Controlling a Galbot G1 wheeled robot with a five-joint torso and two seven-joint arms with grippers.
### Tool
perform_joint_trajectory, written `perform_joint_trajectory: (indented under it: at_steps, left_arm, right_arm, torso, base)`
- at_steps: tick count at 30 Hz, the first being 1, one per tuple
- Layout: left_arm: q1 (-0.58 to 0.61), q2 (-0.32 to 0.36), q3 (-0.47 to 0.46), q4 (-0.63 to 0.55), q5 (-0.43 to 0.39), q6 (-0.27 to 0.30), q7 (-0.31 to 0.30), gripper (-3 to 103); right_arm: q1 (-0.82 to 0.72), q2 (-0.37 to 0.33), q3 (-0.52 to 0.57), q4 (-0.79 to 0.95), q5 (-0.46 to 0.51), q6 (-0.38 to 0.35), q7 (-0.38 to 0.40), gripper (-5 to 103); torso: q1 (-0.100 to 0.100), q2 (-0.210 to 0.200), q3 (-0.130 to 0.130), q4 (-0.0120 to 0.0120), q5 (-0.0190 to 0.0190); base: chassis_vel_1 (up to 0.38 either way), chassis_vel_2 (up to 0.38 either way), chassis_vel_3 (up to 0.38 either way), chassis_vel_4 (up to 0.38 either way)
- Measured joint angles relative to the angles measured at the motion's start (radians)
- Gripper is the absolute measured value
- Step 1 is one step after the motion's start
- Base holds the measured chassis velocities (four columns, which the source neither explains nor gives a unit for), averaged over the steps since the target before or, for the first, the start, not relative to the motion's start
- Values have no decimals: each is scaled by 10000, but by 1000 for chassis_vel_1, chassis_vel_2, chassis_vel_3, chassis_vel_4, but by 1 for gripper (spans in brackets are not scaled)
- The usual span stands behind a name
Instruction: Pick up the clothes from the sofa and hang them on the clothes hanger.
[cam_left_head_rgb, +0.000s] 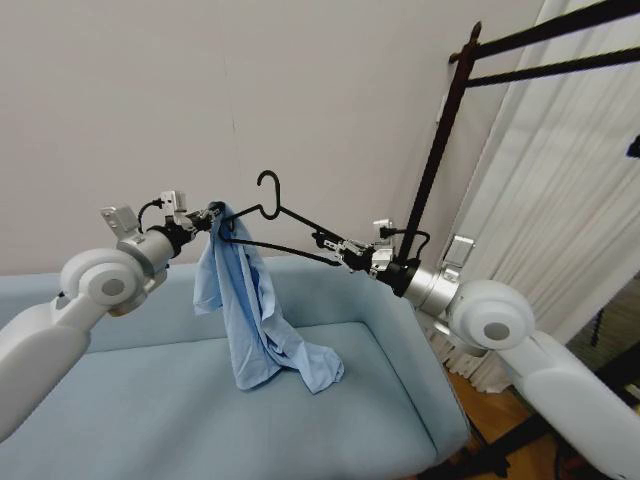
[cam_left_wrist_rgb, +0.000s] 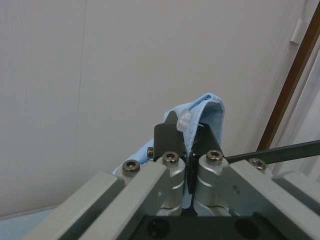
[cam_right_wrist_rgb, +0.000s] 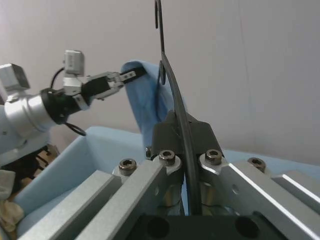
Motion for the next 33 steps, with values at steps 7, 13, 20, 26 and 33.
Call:
perform_joint_trajectory:
  at_steps: [7, 13, 20, 26, 33]
  left_arm:
    - [39, 25, -89, 49, 15, 0, -14, 0]
    - [-23, -75, 5, 93, 26, 1, -14, 0]
    - [-225, -110, 173, 163, 25, 1, 61, 0]
    - [-301, -144, 211, 141, 22, 1, 75, 0]
    - [-218, -175, 185, -40, 22, 1, 51, 0]
  right_arm:
    - [189, -473, 282, -214, -158, 6, -319, 1]
    - [336, -461, 204, -318, -434, 50, -396, 1]
    - [130, -99, -79, -168, -347, 93, -345, 1]
    - [-13, 242, -289, -243, -404, 151, -183, 1]
    - [200, 700, -475, -604, -623, 278, -61, 1]
  torso:
    - [0, 0, -1, -1, -2]
    - [1, 0, 0, -1, -1]
    - [0, 0, 0, 0, -3]
    - [0, 0, 0, -1, -2]
    - [0, 0, 0, -1, -3]
  base:
    - [0, 0, 0, 0]
    - [0, 0, 0, 0]
    - [0, 0, 0, 0]
    - [0, 0, 0, 0]
    - [0, 0, 0, 0]
